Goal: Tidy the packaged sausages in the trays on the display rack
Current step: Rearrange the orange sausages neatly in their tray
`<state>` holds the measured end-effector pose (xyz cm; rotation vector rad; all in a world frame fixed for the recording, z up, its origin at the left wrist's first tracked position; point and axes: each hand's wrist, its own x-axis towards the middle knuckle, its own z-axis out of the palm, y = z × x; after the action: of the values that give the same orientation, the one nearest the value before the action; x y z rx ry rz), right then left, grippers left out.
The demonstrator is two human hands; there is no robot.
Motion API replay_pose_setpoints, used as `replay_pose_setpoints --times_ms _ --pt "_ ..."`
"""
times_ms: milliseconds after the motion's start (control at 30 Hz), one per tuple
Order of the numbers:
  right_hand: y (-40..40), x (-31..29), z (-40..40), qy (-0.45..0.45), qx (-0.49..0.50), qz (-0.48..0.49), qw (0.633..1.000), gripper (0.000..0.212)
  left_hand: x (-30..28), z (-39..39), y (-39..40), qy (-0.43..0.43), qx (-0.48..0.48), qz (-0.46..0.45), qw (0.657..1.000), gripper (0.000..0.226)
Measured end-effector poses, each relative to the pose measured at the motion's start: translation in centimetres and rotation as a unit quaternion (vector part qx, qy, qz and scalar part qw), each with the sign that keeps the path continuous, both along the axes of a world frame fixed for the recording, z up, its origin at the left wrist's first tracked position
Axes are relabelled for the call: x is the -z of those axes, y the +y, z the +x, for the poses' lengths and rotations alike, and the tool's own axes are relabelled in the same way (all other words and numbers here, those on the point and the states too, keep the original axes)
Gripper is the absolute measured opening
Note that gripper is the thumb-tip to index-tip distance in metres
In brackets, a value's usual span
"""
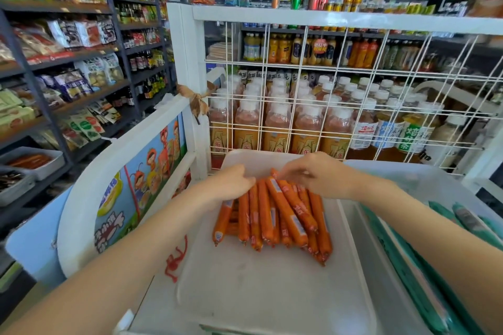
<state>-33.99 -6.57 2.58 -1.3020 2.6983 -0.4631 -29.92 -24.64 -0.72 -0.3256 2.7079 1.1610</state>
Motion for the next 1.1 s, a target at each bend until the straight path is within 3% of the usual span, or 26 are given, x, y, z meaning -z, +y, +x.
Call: replay_pose_setpoints --times_ms 100,167,233,333,500,600,667,767,867,967,1033,1100 --pt "-2.5 1.1 -1.2 0.073 -0.051 0.082 0.993 0.050 -0.4 1.0 -0.3 -0.083 -0.090 0.234 0.964 0.043" --pt "-4.4 2.5 -1.9 0.099 -0.086 0.134 0.982 0.051 -0.7 1.6 -0.5 -0.087 -0.122 0.292 0.945 0.053" --pt "-6.5 4.3 -2.1 0.072 -0.105 0.179 0.976 0.055 -1.0 2.1 -0.7 -0.080 -0.132 0.304 0.940 0.068" --pt "-8.2 5.1 -1.8 0.056 -0.128 0.201 0.970 0.065 -1.4 2.5 -0.6 -0.067 -0.141 0.312 0.937 0.071" --pt "-8.2 4.3 -0.7 0.163 -0.149 0.275 0.936 0.060 -1.8 3.0 0.1 -0.045 -0.119 0.297 0.946 0.065" --pt "-7.5 4.8 -0.2 0.193 -0.156 0.219 0.944 0.047 -1.2 3.0 0.3 -0.020 -0.097 0.230 0.968 0.058" --pt "-5.5 4.2 -0.8 0.158 -0.141 0.193 0.958 0.047 -0.6 3.0 0.1 0.006 -0.057 0.175 0.983 0.050" --pt "-2.1 3.0 -1.4 0.087 -0.116 0.253 0.956 0.060 0.0 3.1 0.6 0.011 0.106 0.026 0.994 0.024" --pt "-0.5 2.9 -0.6 0.086 -0.082 0.284 0.952 0.063 2.4 1.9 0.8 -0.049 0.244 -0.175 0.953 0.033" --pt "-0.4 3.2 0.2 0.094 -0.070 0.270 0.956 0.061 4.0 0.7 1.4 -0.084 0.250 -0.386 0.884 0.070" --pt "-0.3 3.3 0.2 0.090 -0.064 0.262 0.959 0.061 4.2 -0.1 1.5 -0.091 0.270 -0.421 0.861 0.087" --pt "0.0 3.6 -0.1 0.087 -0.044 0.253 0.963 0.060 4.2 -0.9 1.4 -0.106 0.268 -0.431 0.855 0.089"
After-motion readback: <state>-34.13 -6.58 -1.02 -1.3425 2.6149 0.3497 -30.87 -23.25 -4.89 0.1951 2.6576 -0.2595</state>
